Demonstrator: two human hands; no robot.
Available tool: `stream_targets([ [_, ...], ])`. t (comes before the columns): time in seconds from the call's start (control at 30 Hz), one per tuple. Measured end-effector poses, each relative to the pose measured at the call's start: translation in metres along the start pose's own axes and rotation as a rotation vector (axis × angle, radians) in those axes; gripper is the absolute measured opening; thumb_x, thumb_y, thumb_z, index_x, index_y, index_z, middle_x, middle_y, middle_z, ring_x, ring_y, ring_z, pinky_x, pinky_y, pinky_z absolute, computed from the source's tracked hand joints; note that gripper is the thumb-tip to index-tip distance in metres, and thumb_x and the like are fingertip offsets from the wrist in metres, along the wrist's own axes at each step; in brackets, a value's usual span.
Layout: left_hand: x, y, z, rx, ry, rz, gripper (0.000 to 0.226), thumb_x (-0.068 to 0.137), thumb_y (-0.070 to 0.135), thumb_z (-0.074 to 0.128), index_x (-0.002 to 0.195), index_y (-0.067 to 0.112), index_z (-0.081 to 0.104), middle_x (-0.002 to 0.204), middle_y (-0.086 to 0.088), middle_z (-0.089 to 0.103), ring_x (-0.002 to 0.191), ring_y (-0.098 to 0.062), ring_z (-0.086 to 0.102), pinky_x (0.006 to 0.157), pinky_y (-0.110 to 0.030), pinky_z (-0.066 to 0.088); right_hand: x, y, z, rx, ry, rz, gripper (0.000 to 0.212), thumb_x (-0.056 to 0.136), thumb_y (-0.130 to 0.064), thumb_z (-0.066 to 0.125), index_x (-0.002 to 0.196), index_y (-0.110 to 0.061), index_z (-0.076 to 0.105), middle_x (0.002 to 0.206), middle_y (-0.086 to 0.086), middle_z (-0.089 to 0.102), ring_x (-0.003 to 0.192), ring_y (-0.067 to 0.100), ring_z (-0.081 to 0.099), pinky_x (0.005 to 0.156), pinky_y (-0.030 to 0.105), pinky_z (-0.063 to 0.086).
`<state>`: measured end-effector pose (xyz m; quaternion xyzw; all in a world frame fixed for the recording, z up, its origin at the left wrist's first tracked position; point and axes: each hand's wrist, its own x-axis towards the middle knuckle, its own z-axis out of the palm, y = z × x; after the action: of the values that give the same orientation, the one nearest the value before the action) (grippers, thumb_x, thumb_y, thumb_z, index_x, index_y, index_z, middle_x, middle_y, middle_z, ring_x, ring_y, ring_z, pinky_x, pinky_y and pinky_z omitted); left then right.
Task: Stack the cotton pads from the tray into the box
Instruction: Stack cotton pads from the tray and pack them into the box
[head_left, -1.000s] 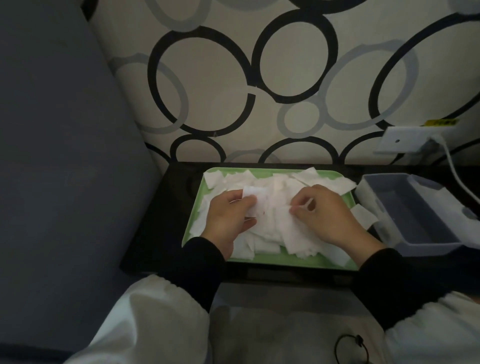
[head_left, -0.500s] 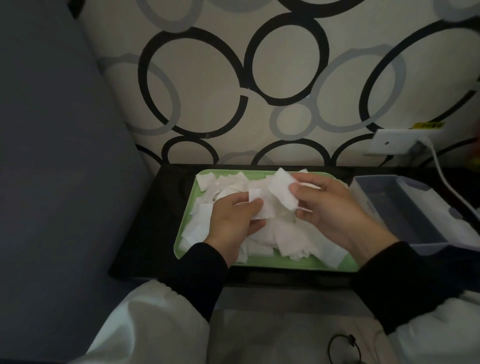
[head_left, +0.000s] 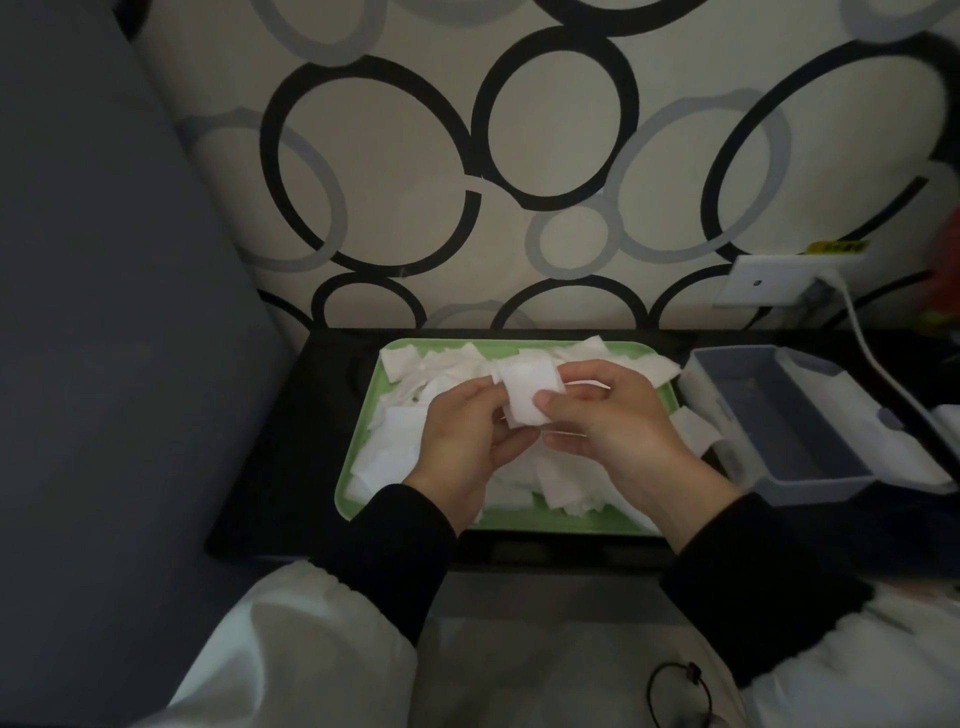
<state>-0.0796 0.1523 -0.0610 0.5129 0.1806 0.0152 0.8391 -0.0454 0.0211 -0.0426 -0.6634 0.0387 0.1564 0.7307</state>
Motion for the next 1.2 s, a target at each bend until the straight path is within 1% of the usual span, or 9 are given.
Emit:
stream_targets([
  [0.13,0.0,0.001,0.002,0.005,0.014,-0.043,0.027,0.102,0.03,0.051,0.111,0.012,0.068,0.1,-0.01,0.077,0.09,-0.021,0.075,0.077,-0.032,0.059,0.0,0.0,-0.001,-0.121,0.013,-0.047,0.029,0.08,-0.005,0.08,0.104,-0.01,0.064,0.096,0.013,0.072,0.069,0.019,0.073,0.062,0.031,0.062],
  [0.3,0.007,-0.004,-0.003,0.193,0.131,0.06,0.018,0.093,0.013,0.067,0.111,0.009,0.068,0.108,-0.01,0.073,0.096,-0.021,0.072,0.07,-0.026,0.059,0.015,0.005,-0.022,-0.611,0.096,-0.175,0.021,0.083,-0.04,0.076,0.09,-0.021,0.068,0.079,0.002,0.071,0.063,0.018,0.069,0.063,0.034,0.056],
  [0.47,0.014,-0.001,-0.014,0.232,0.205,0.076,0.014,0.094,0.014,0.066,0.107,0.012,0.068,0.107,-0.005,0.069,0.095,-0.017,0.068,0.064,-0.023,0.058,0.024,0.015,-0.046,-1.136,-0.086,-0.179,0.027,0.081,-0.048,0.074,0.102,-0.032,0.067,0.101,-0.007,0.06,0.092,0.012,0.059,0.077,0.03,0.045],
  [0.6,0.014,-0.003,-0.013,0.258,0.198,0.087,0.009,0.094,0.014,0.065,0.103,0.014,0.068,0.102,-0.002,0.069,0.092,-0.016,0.068,0.064,-0.023,0.057,0.024,0.024,-0.042,-1.266,-0.125,-0.196,0.038,0.071,-0.058,0.078,0.1,-0.038,0.065,0.104,-0.008,0.049,0.096,0.012,0.051,0.084,0.031,0.045],
  [0.8,0.014,-0.005,-0.011,0.273,0.187,0.095,0.007,0.094,0.013,0.065,0.1,0.014,0.068,0.097,0.0,0.069,0.089,-0.015,0.068,0.066,-0.025,0.059,0.025,0.019,-0.045,-1.119,-0.17,-0.325,0.013,0.078,-0.032,0.081,0.078,-0.026,0.07,0.089,-0.012,0.058,0.088,0.007,0.056,0.078,0.027,0.047],
  [0.9,0.014,-0.004,-0.012,0.285,0.195,0.105,0.006,0.094,0.013,0.065,0.099,0.014,0.068,0.097,-0.001,0.068,0.089,-0.015,0.067,0.065,-0.024,0.059,0.028,0.016,-0.05,-0.892,-0.127,-0.292,0.012,0.08,-0.025,0.081,0.078,-0.021,0.069,0.086,-0.009,0.066,0.081,0.004,0.059,0.069,0.018,0.044],
  [0.97,0.015,-0.004,-0.013,0.294,0.202,0.106,0.008,0.094,0.013,0.065,0.101,0.013,0.068,0.101,-0.002,0.067,0.092,-0.016,0.067,0.064,-0.024,0.059,0.029,0.014,-0.051,-0.682,-0.053,-0.241,0.012,0.081,-0.021,0.08,0.079,-0.019,0.068,0.087,-0.004,0.068,0.081,0.009,0.062,0.07,0.022,0.047],
  [1.07,0.015,-0.006,-0.013,0.305,0.193,0.094,0.013,0.094,0.011,0.065,0.107,0.01,0.067,0.104,-0.005,0.067,0.095,-0.02,0.067,0.067,-0.026,0.061,0.028,0.008,-0.052,-0.41,0.033,-0.146,0.013,0.083,-0.011,0.076,0.085,-0.014,0.064,0.093,0.008,0.068,0.085,0.017,0.065,0.075,0.032,0.054],
  [1.2,0.012,-0.009,-0.012,0.322,0.121,0.07,0.009,0.094,0.008,0.065,0.102,0.011,0.068,0.094,-0.002,0.071,0.086,-0.016,0.069,0.067,-0.027,0.061,0.023,-0.002,-0.05,-0.001,-0.122,-0.078,0.026,0.083,0.004,0.07,0.104,-0.009,0.064,0.095,0.012,0.068,0.088,0.025,0.07,0.071,0.034,0.061],
])
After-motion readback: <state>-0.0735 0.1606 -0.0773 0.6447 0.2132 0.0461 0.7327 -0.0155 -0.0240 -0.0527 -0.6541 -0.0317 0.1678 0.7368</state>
